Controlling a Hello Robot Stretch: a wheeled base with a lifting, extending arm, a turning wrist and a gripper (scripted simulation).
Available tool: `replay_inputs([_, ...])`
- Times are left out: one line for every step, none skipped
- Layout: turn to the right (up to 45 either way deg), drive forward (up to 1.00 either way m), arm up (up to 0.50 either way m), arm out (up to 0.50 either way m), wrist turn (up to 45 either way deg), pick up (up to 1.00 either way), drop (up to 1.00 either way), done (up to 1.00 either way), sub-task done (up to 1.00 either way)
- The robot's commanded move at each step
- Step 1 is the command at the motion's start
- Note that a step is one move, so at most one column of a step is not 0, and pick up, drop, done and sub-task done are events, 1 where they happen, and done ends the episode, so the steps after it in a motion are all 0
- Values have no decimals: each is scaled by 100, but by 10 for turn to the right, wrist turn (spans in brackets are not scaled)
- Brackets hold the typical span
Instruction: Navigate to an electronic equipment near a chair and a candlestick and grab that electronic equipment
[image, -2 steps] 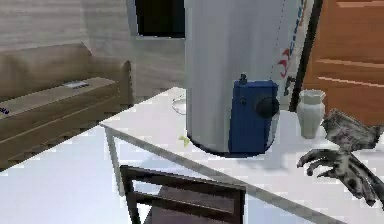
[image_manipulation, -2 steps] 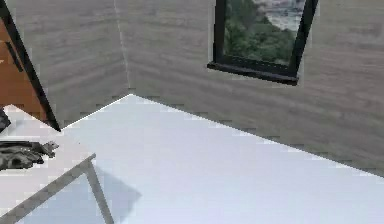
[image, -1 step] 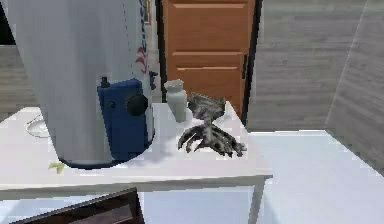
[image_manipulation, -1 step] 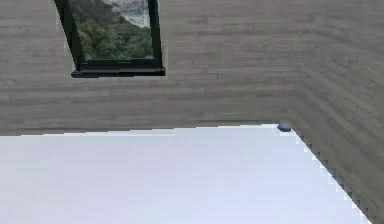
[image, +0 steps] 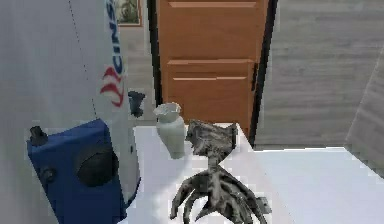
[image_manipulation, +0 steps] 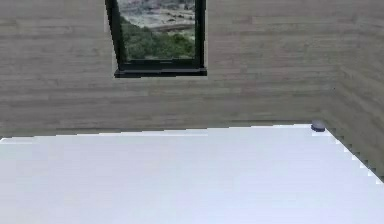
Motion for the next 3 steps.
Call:
replay_inputs([-450, 0, 0, 0, 0, 0, 0, 0, 0])
replay_inputs([-240, 0, 0, 0, 0, 0, 0, 0, 0])
replay_inputs([-60, 0, 0, 0, 0, 0, 0, 0, 0])
